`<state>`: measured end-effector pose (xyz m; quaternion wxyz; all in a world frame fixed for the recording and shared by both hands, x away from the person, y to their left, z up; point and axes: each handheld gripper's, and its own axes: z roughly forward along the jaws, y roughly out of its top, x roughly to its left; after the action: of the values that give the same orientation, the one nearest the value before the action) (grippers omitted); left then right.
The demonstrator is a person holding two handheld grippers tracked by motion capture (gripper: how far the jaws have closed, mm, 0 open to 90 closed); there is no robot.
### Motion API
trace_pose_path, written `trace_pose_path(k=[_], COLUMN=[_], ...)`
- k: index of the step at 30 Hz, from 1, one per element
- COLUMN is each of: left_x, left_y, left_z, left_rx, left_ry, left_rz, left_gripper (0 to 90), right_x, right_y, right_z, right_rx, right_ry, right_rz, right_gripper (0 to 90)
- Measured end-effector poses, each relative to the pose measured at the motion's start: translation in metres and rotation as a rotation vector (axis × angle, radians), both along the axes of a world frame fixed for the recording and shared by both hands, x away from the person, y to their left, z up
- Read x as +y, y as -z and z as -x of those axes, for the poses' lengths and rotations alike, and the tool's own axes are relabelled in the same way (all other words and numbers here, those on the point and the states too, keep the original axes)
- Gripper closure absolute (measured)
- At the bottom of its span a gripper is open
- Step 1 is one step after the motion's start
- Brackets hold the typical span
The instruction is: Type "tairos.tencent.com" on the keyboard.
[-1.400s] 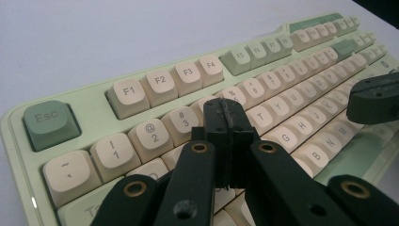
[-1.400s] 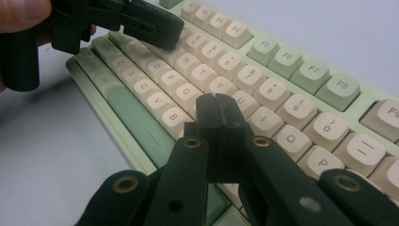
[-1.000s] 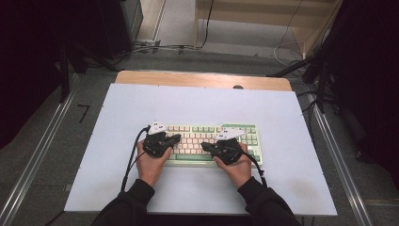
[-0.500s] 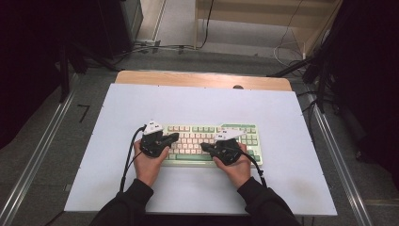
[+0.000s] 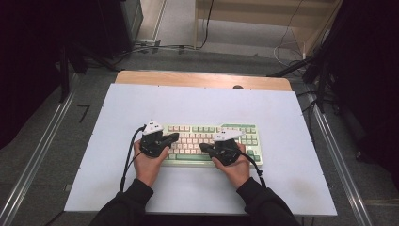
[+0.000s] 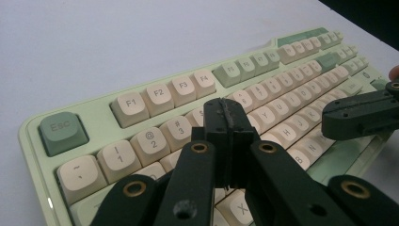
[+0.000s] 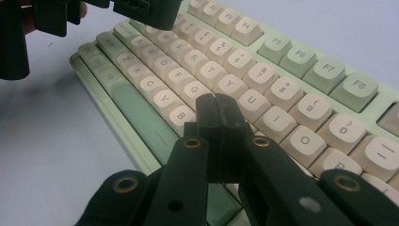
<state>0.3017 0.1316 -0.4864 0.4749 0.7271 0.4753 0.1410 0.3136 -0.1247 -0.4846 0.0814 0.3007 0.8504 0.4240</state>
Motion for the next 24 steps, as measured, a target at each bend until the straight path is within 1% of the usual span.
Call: trace_pose_path(k=[10,22,24], left_x=[-0.0007,-0.0013,-0.0016], left_y=[0.0003,0.0006,0.0006], left_z=[-0.0001,-0.0001,-0.0001], left_rx=[0.000,0.002,0.002], left_ry=[0.002,0.005,0.006], left_rz=[0.000,0.002,0.002], left_gripper=[90.0,90.0,90.0], right_x=[0.0060,0.0094,0.0103], right_y=[0.0031,0.0074,0.0091], right_z=[0.0011,-0.0009,-0.0010], right_rx=[0.000,0.003,0.007], right_ry=[-0.018,-0.020,-0.018], right_rz=[0.014,0.026,0.039], right_gripper=[88.2,88.1,88.1])
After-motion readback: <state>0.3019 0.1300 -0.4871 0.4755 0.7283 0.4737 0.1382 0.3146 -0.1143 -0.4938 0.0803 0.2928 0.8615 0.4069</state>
